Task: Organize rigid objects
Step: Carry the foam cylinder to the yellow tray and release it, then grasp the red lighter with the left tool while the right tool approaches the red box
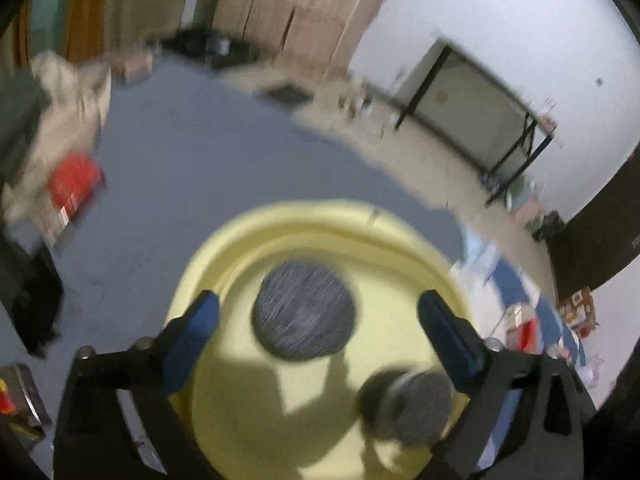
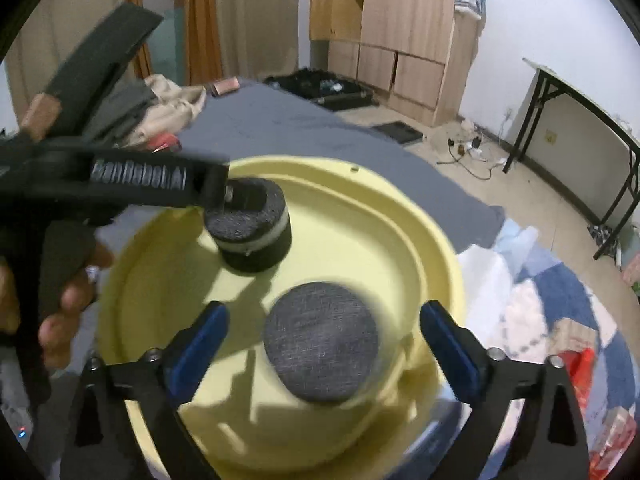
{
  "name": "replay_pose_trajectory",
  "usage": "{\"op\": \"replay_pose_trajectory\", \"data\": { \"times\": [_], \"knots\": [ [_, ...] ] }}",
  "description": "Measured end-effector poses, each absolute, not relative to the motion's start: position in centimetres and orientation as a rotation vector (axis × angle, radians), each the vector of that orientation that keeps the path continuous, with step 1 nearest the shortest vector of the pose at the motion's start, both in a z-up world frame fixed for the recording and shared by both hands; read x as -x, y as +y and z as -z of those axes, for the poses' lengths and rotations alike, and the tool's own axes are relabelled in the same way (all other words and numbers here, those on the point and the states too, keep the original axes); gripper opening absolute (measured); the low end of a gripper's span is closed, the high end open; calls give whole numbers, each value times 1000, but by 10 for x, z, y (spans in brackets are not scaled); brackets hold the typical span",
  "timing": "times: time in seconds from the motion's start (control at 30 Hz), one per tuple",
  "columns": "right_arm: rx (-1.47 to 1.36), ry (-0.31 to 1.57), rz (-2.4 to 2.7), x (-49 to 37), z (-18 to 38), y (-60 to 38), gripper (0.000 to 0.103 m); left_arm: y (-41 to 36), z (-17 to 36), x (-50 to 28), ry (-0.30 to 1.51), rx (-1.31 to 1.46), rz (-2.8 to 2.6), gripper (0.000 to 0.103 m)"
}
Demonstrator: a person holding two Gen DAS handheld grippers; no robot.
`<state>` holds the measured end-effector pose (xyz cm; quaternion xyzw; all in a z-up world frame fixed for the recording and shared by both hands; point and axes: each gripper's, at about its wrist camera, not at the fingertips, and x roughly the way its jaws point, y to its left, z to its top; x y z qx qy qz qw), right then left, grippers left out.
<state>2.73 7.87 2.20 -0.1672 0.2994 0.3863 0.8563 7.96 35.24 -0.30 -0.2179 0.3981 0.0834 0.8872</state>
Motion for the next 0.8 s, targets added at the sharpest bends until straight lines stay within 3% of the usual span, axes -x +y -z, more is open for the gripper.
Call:
{"op": "replay_pose_trajectory", "data": {
  "times": [0.23, 0.4, 0.5, 0.67, 0.73, 0.8],
  "knots": [
    [67, 630, -651, -18, -63, -69, 103, 221, -52, -95, 813, 364, 84, 103],
    [-25, 634, -351, -19, -59, -224, 103, 87, -21, -109, 963, 193, 272, 103],
    [-135, 634, -130, -5, -45, -322, 103, 50, -6, -114, 979, 64, 311, 103],
    [-220, 769, -29, -4, -2, -379, 103, 41, 7, -141, 972, 14, 329, 101],
    [-208, 780, -20, -8, 5, -384, 103, 46, 13, -154, 993, 28, 328, 94],
    [-205, 796, -25, -12, 14, -384, 103, 48, 19, -161, 1006, 20, 333, 78]
  ]
}}
